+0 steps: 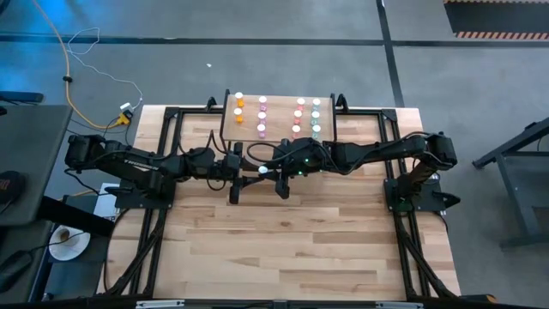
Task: Pick and place medicine bottles onto shelf by color
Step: Put the orange pill bottle on the shelf aligned with the other orange pill bottles
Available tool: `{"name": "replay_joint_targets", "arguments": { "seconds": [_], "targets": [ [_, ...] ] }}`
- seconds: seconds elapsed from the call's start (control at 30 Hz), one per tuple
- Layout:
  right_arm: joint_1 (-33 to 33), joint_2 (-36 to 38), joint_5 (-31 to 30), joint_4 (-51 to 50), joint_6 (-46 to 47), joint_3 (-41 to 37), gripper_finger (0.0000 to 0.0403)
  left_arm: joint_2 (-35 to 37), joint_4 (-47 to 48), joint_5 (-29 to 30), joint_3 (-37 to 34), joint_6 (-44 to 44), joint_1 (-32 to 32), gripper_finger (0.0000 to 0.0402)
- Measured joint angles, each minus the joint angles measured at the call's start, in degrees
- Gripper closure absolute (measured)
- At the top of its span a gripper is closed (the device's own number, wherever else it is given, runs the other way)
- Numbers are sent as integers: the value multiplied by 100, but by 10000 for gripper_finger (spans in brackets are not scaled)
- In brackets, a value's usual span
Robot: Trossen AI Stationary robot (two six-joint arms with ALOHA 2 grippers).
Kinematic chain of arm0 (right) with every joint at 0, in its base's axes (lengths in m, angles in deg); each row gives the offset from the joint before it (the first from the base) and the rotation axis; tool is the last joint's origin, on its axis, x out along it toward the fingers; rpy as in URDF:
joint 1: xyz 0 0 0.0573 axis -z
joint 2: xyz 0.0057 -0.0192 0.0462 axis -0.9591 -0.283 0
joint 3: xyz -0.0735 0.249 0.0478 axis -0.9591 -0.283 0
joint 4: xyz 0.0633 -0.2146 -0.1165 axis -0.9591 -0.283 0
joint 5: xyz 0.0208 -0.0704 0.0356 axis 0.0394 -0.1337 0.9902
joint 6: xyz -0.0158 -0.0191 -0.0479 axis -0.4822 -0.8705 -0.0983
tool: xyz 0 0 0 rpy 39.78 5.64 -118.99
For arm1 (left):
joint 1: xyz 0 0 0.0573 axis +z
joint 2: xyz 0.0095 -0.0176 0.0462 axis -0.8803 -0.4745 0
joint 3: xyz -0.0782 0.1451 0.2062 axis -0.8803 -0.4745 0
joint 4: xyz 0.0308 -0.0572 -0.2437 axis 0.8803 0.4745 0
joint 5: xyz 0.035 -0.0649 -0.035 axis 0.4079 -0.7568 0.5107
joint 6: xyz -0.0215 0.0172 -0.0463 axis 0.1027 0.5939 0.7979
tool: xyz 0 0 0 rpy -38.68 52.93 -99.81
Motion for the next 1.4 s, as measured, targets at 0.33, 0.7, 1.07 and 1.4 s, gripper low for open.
{"name": "replay_joint_targets", "arguments": {
  "seconds": [0.33,0.7,1.07,1.4],
  "targets": [
    [-13,0,-260,28,-127,0,253,0,4,91,0,-18,9,289],
    [26,29,-299,78,-95,0,211,0,-7,107,0,-106,9,304],
    [230,301,-315,95,61,0,210,0,-4,86,0,-151,4,304],
    [299,695,-328,-255,-24,-2,210,25,-13,1208,-10,-230,1,304]
  ]
}}
